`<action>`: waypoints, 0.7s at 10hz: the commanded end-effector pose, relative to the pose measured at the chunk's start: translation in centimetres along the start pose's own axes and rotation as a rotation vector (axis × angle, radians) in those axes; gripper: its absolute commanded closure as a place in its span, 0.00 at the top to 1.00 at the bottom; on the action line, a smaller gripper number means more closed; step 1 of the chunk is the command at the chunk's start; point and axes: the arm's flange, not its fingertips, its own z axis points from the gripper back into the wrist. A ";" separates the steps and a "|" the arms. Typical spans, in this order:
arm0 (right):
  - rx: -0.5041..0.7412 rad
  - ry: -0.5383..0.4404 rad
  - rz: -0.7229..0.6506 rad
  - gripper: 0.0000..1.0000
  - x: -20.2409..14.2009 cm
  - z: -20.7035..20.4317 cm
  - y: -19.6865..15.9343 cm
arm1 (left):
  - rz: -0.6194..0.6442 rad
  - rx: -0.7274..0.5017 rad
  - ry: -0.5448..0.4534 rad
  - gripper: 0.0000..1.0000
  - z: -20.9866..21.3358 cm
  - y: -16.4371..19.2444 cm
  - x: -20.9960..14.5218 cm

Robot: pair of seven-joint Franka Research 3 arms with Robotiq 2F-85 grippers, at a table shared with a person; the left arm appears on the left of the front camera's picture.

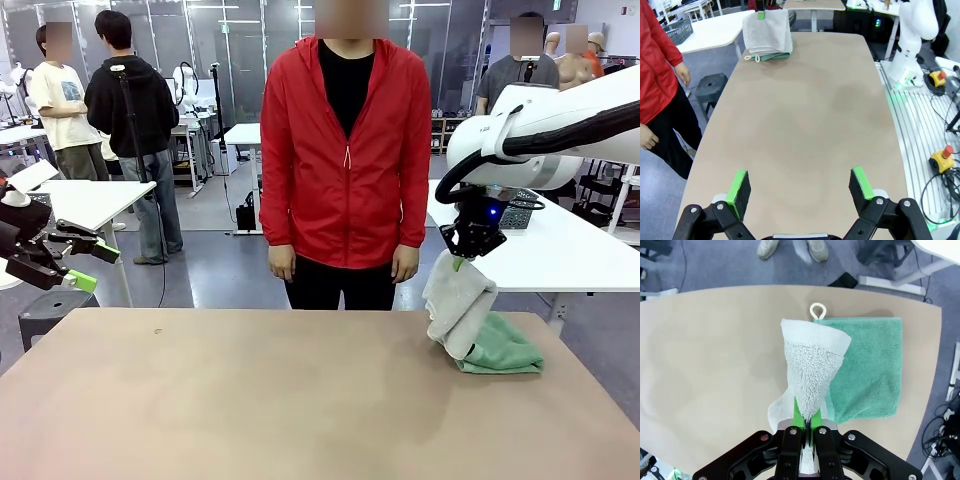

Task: Fold the towels and place them in the basket.
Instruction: Stack the folded Towel with hook on the right side of the table.

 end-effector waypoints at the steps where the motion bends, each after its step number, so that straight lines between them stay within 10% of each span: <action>1: 0.084 -0.026 0.026 0.06 0.9 -0.5 -2.2 | -0.002 0.000 -0.005 1.00 0.1 0.0 0.1; 7: 0.281 0.001 0.006 0.06 0.7 -3.8 -10.0 | -0.002 0.000 -0.005 1.00 0.1 0.0 0.1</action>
